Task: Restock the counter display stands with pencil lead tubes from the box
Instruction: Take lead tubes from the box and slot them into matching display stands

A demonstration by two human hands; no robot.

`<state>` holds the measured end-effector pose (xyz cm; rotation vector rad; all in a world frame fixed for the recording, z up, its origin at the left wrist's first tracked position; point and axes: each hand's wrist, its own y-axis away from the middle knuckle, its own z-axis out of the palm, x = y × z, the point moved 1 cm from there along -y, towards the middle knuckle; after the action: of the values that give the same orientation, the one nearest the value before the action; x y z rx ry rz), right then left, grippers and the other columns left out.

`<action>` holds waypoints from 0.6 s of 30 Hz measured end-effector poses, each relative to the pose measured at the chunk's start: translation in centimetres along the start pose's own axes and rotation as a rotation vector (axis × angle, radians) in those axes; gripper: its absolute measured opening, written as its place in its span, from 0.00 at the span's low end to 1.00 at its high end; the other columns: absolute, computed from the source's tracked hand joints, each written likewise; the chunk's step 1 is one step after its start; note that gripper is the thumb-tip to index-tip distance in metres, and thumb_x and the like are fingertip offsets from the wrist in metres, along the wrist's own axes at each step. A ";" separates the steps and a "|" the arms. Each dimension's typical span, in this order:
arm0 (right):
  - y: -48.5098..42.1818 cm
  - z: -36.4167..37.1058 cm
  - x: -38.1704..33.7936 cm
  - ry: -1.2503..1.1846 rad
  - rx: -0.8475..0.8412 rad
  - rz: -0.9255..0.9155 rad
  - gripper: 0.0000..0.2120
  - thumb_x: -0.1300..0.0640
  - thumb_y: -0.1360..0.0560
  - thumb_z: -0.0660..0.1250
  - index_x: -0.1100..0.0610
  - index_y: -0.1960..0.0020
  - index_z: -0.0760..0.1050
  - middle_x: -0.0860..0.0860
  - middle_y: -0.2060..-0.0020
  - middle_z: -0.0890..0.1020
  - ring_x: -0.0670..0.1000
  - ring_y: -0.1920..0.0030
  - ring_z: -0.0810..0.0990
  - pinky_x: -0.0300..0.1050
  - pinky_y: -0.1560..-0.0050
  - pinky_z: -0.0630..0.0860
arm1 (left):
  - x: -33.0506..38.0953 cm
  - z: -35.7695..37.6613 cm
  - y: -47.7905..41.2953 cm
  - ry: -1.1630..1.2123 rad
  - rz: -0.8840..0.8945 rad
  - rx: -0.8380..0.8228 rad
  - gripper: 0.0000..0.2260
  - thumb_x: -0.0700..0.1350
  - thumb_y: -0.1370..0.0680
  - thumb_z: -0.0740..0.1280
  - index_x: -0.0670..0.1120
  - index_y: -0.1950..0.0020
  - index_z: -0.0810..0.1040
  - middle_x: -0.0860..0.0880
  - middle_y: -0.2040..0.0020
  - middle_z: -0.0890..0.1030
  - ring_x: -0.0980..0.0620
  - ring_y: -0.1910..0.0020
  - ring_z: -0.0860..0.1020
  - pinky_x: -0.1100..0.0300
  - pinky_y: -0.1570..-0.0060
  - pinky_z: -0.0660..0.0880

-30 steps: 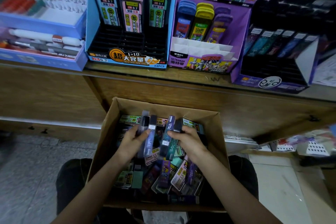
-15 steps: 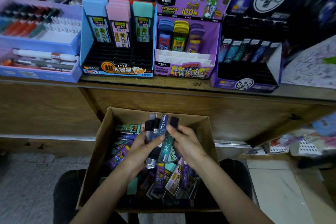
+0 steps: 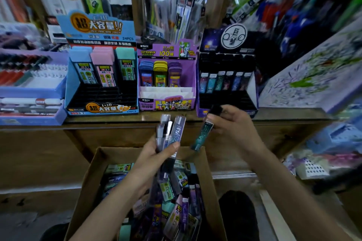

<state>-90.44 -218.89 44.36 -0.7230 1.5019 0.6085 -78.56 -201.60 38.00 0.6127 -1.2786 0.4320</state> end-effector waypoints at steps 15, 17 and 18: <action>-11.4 -6.5 -4.9 0.365 0.102 -0.241 0.06 0.66 0.28 0.70 0.57 0.54 0.77 0.48 0.61 0.80 0.46 0.62 0.78 0.40 0.56 0.78 | 5.2 1.8 -1.2 0.010 0.156 0.027 0.20 0.54 0.35 0.71 0.53 0.44 0.77 0.57 0.53 0.84 0.62 0.56 0.81 0.73 0.67 0.74; -11.9 -6.4 -4.8 0.409 0.059 -0.263 0.07 0.66 0.28 0.70 0.59 0.51 0.77 0.47 0.62 0.80 0.45 0.64 0.78 0.37 0.58 0.78 | 5.0 1.6 -1.1 0.009 0.156 0.031 0.18 0.53 0.35 0.71 0.54 0.45 0.77 0.57 0.53 0.84 0.61 0.55 0.81 0.73 0.67 0.74; -11.9 -6.4 -4.8 0.425 0.034 -0.269 0.07 0.65 0.28 0.70 0.58 0.51 0.77 0.47 0.61 0.80 0.45 0.64 0.79 0.37 0.58 0.78 | 4.9 1.5 -1.1 0.008 0.154 0.031 0.18 0.53 0.35 0.71 0.55 0.46 0.77 0.57 0.53 0.84 0.61 0.54 0.81 0.73 0.66 0.74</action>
<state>-85.70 -231.13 50.14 -1.0540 1.7560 0.2315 -77.87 -203.56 42.77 0.5398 -1.3179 0.5814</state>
